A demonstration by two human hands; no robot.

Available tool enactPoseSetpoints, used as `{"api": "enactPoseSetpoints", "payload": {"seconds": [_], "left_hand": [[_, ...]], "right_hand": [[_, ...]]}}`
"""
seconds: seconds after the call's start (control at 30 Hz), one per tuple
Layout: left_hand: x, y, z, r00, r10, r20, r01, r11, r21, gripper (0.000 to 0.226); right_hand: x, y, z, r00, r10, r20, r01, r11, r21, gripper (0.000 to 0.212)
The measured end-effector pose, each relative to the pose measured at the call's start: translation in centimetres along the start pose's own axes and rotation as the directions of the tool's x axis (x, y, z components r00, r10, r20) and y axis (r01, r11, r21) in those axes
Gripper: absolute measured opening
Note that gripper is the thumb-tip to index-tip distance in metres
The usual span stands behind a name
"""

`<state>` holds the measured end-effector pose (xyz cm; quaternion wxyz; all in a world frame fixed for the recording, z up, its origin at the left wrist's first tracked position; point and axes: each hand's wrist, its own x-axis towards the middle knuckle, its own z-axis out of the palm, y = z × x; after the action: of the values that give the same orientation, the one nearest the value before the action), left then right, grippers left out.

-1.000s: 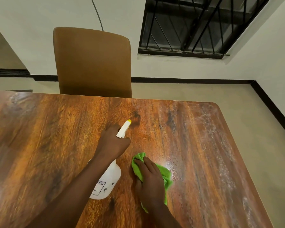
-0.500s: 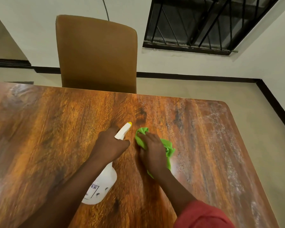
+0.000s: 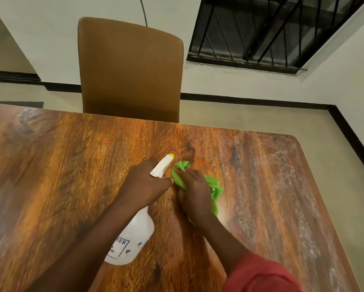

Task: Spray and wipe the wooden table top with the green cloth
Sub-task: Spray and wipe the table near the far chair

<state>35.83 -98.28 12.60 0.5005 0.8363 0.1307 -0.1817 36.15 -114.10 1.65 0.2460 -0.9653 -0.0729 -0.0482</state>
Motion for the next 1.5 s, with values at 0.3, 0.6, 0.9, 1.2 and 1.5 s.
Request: {"api": "enactPoseSetpoints", "payload": {"seconds": [0.3,0.6,0.9,1.2,1.5], "left_hand": [[0.1,-0.6,-2.2,1.0,-0.015,-0.019,0.015,0.999,-0.043,0.039],[0.4,-0.8,-1.6,1.0,-0.024,-0.012,0.023,0.998,-0.059,0.029],[-0.2,-2.1,-1.8,0.997,-0.07,0.023,0.072,0.991,-0.111,0.032],[-0.1,-1.3,-1.6,0.993,-0.092,0.072,0.103,0.981,-0.166,0.037],[0.4,-1.4,-1.8,0.99,-0.13,0.061,0.138,0.978,-0.155,0.039]], "right_hand": [[4.1,2.1,-0.8,0.978,0.199,-0.066,-0.199,0.98,0.002,0.052],[-1.3,-1.0,0.2,0.995,-0.091,0.049,0.09,0.996,0.024,0.052],[6.0,1.5,0.8,0.983,0.174,-0.058,-0.175,0.985,-0.009,0.051],[5.2,4.0,-0.7,0.995,0.076,-0.061,-0.079,0.996,-0.044,0.048],[7.9,2.5,0.0,0.999,0.038,0.035,-0.036,0.998,-0.048,0.048]]}}
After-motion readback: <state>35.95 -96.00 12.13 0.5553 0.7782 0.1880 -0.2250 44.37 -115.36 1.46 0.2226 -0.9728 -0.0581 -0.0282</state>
